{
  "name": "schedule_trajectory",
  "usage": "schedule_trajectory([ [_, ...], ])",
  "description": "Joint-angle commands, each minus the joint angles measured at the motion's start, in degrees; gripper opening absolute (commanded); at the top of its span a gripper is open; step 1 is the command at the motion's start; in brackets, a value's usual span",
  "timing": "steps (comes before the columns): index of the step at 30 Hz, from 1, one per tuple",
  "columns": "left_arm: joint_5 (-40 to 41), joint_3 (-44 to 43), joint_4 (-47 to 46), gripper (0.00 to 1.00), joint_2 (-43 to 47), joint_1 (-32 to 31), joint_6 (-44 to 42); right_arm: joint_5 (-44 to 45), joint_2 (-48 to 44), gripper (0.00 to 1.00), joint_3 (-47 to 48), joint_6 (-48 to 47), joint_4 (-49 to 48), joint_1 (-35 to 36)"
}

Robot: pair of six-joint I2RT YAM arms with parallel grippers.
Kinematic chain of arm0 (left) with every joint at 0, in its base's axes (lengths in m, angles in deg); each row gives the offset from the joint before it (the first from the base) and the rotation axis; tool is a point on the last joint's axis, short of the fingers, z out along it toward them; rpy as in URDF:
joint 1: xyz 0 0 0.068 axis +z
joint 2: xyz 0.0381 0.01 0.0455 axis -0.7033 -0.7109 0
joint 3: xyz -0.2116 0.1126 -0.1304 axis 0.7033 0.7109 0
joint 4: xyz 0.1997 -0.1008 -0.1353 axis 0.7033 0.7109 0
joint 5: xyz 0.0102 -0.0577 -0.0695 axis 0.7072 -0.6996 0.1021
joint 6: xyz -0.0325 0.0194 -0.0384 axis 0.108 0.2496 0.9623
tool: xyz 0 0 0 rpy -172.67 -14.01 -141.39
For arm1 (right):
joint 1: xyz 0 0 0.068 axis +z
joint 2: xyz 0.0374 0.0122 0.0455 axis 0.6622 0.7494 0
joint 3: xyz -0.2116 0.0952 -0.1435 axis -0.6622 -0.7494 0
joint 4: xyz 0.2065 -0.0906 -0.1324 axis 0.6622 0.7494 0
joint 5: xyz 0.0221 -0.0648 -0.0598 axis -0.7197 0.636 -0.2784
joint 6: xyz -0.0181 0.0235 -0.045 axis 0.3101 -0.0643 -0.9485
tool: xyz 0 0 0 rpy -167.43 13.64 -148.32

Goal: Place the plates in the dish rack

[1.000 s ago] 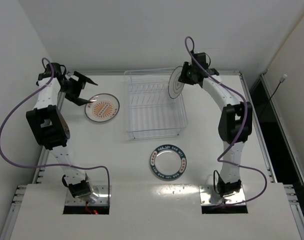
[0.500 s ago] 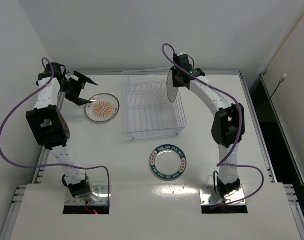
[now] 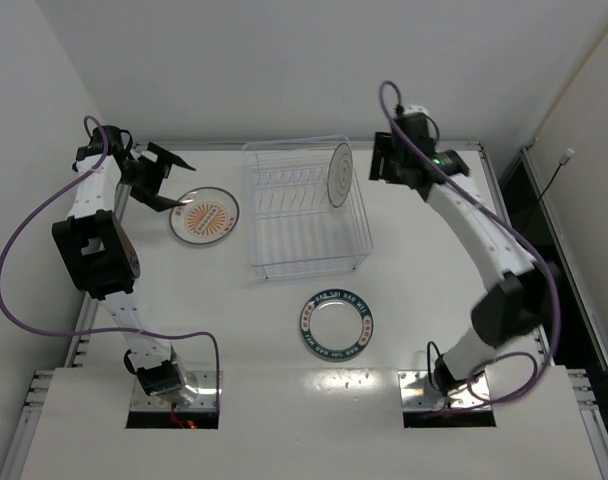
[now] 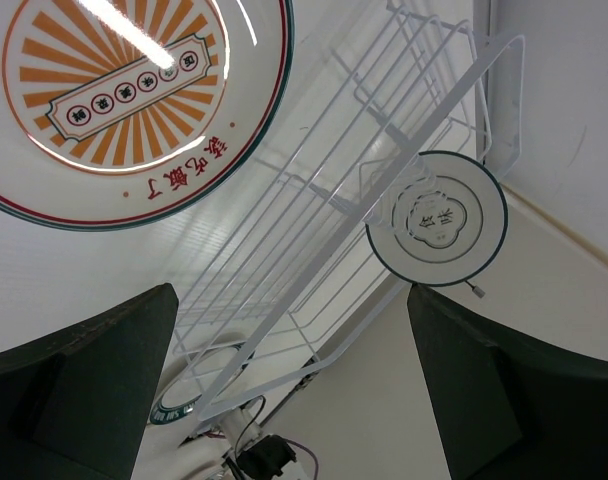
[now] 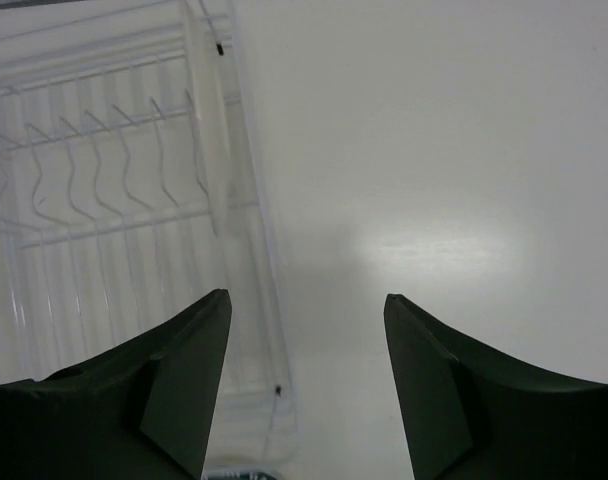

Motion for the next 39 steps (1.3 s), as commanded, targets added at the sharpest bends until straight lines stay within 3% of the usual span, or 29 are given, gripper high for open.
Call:
schedule_trajectory([
  [1,-0.48,-1.61,-0.48,1.00,-0.22,0.11,0.57,-7.53,-15.29,0.60,-13.97,7.05,-1.34,-2.82],
  [2,-0.48,-1.62,-0.48,1.00,-0.22,0.11,0.57,-12.25,-21.24,0.62,-23.41,9.24,-2.14,-3.35],
  [7,2.15,-2.76,0.05,1.00,-0.75,0.11,-0.04,-25.55,-35.69,0.62,-53.40,21.46,-9.67,-4.58],
  [11,2.86,-2.76,1.28,1.00,-0.75,0.11,-0.57,-36.45,-43.09,0.63,-69.97,31.99,-19.96,-5.28],
  [13,2.86,-1.45,1.28,1.00,0.48,0.11,-0.57,-37.35,-43.79,0.63,-76.03,34.30,-22.61,-4.49],
  [16,3.38,-0.21,1.80,1.00,1.10,0.11,-0.57,-34.63,-44.41,0.63,-79.56,35.63,-20.78,-1.86],
  [20,3.39,2.42,1.81,1.00,4.08,0.11,-0.57,-36.29,-44.41,0.63,-85.55,39.05,-25.42,-0.54],
  [26,3.39,7.69,2.34,1.00,10.67,0.11,-0.57,-38.31,-38.89,0.59,-94.51,44.86,-38.86,2.45],
  [29,4.08,10.15,2.86,1.00,13.92,0.11,-1.09,-38.84,-32.56,0.42,-94.52,45.38,-41.69,2.98],
  [30,4.61,10.77,2.86,1.00,14.71,0.11,-1.10,-38.84,-30.81,0.31,-94.00,45.38,-41.69,3.67],
  [31,4.62,11.47,3.39,1.00,15.59,0.11,-1.10,-38.84,-29.22,0.08,-93.47,44.86,-41.69,4.20],
  [32,4.62,12.87,3.39,1.00,17.17,0.11,-1.10,-38.84,-26.94,0.00,-92.51,44.86,-41.69,4.21],
  [36,5.15,16.30,3.39,1.00,21.22,0.11,-1.10,-38.31,-31.03,0.00,-89.43,42.14,-34.25,5.26],
  [39,5.67,18.33,3.39,1.00,23.24,0.11,-1.10,-38.31,-39.53,0.00,-83.99,36.61,-21.25,5.79],
])
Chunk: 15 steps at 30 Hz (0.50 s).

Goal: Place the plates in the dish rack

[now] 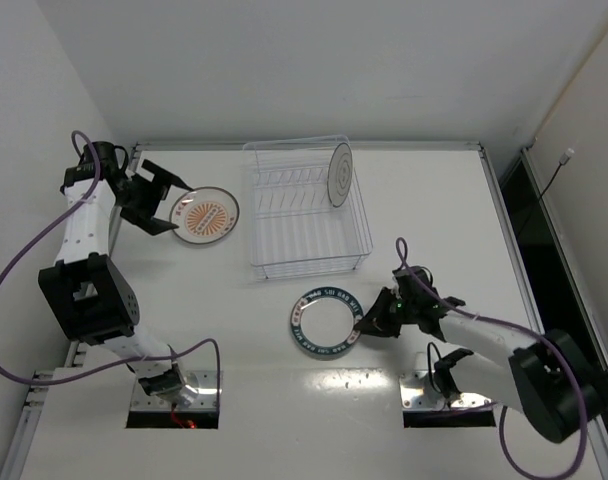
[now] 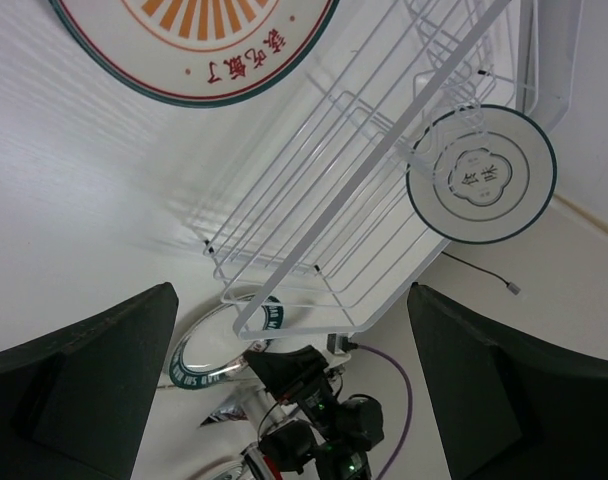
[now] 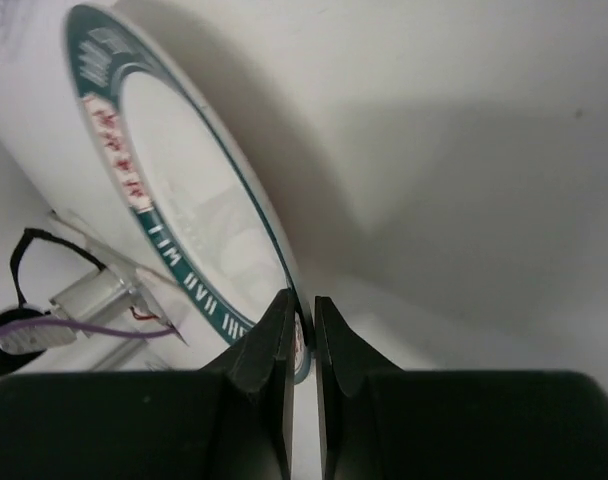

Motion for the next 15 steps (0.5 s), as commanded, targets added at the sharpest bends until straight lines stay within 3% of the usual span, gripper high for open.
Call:
schedule_trajectory([
  [1,0.56,1.46,0.46,1.00,3.57,0.11,-0.42,5.22,-7.98,0.00,5.26,-7.20,24.71,0.76],
  [6,1.70,1.46,0.46,1.00,4.19,0.11,-0.42,14.08,-23.45,0.00,26.15,-13.10,50.23,0.76],
  [7,1.70,1.46,0.46,1.00,4.19,0.11,-0.42,15.58,-24.69,0.00,34.46,-13.10,57.15,0.76],
  [9,2.22,1.46,0.46,1.00,4.19,0.11,-0.42,16.13,-25.41,0.00,44.59,-14.68,60.28,0.76],
  [11,2.23,0.94,0.46,1.00,4.19,0.11,-0.42,16.13,-25.41,0.00,48.32,-14.69,58.56,1.46],
  [14,3.28,-0.11,0.46,1.00,3.67,0.11,-0.42,22.96,-23.23,0.00,57.97,-19.15,53.98,1.47],
  [15,3.28,-0.12,0.46,1.00,3.06,0.11,-0.42,29.16,-18.25,0.00,60.71,-20.82,53.97,1.47],
])
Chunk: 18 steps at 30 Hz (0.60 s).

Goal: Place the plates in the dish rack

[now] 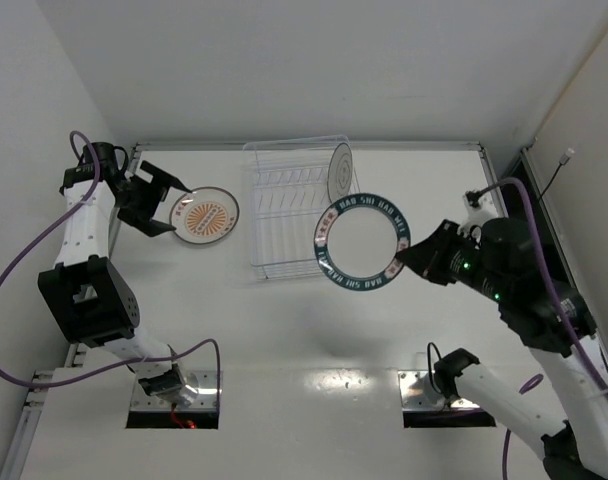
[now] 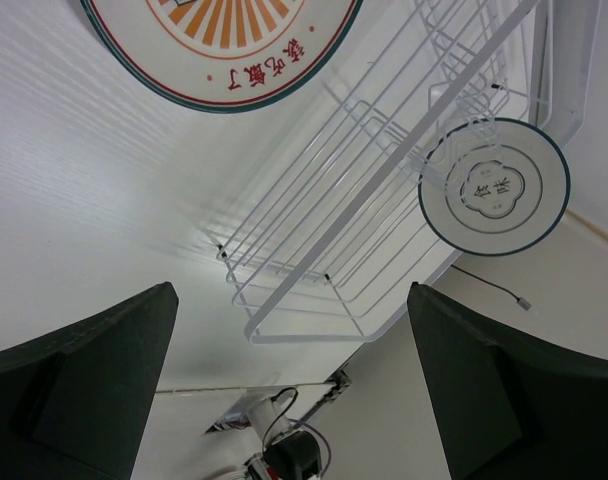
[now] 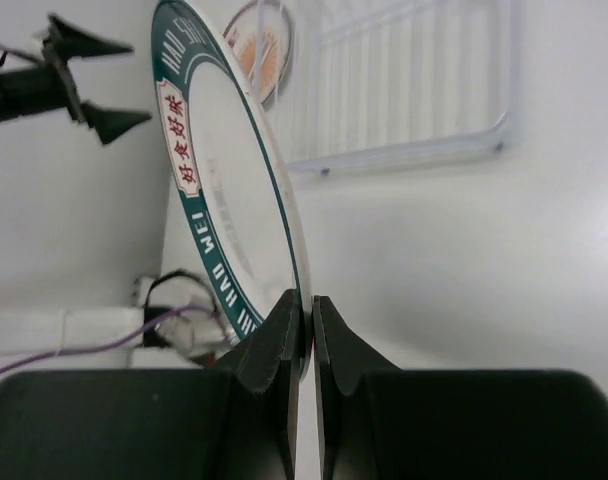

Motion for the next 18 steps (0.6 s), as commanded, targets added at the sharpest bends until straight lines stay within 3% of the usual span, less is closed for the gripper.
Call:
schedule_trajectory([
  [1,1.31,-1.45,-0.17,1.00,1.28,0.11,0.12,15.30,10.09,0.00,8.90,-9.13,1.30,1.05],
  [2,1.32,-1.45,-0.17,1.00,1.28,0.11,0.13,20.21,13.43,0.00,14.84,-10.82,1.29,2.01],
  [3,1.32,-1.45,-0.17,1.00,0.67,0.11,0.13,30.70,16.51,0.00,16.99,-12.31,-0.19,3.50],
  [8,1.93,-1.98,0.53,1.00,0.14,0.11,0.13,57.47,36.28,0.00,31.56,-22.14,-9.24,10.27],
  [13,5.26,-3.46,3.60,1.00,-0.56,0.11,0.66,67.00,49.30,0.00,38.19,-32.36,-21.89,11.34],
  [15,8.15,-6.18,6.05,1.00,-1.79,0.11,1.44,68.94,52.64,0.00,35.58,-39.78,-37.21,11.95],
  [18,9.05,-7.52,7.56,1.00,-2.93,0.63,1.45,68.16,56.86,0.00,35.38,-44.76,-42.82,11.95],
])
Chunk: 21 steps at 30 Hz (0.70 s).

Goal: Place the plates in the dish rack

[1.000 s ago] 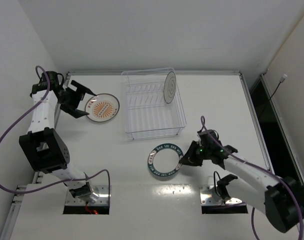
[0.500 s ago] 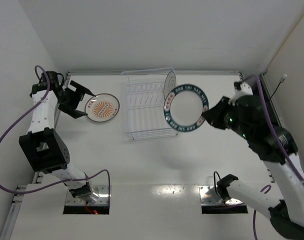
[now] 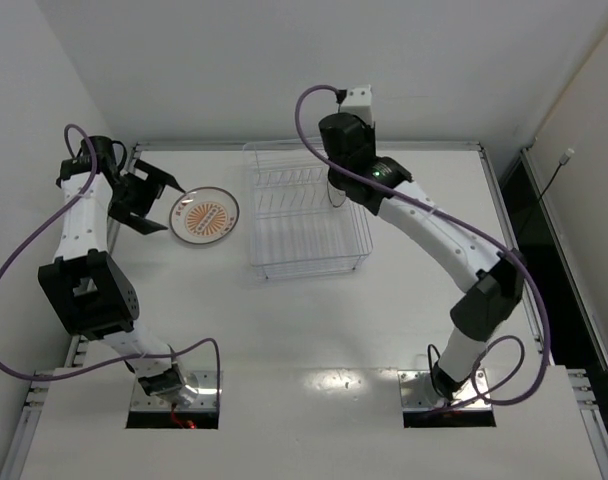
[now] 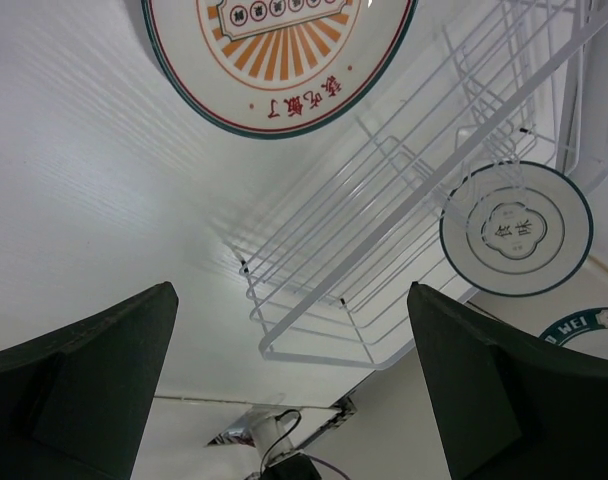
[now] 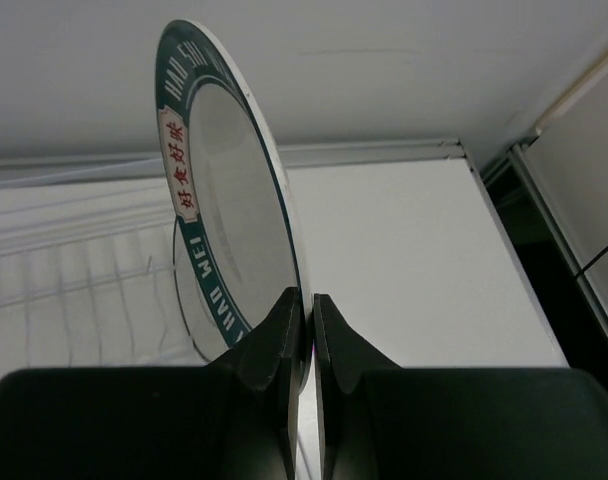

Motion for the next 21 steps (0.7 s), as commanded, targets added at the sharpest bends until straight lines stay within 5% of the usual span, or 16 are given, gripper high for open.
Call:
schedule_trajectory([
  [1,1.65,-2.88,2.86,1.00,-0.55,1.37,0.97,7.05,5.23,0.00,4.46,-10.01,-17.52,0.37],
  [8,-0.65,-2.36,2.86,1.00,-1.61,1.38,0.97,0.38,17.57,0.00,14.33,-5.02,-11.46,-2.00],
  [21,-0.65,-0.16,2.86,1.00,-1.08,1.38,0.44,-4.54,22.33,0.00,8.45,2.73,-4.26,-2.00],
])
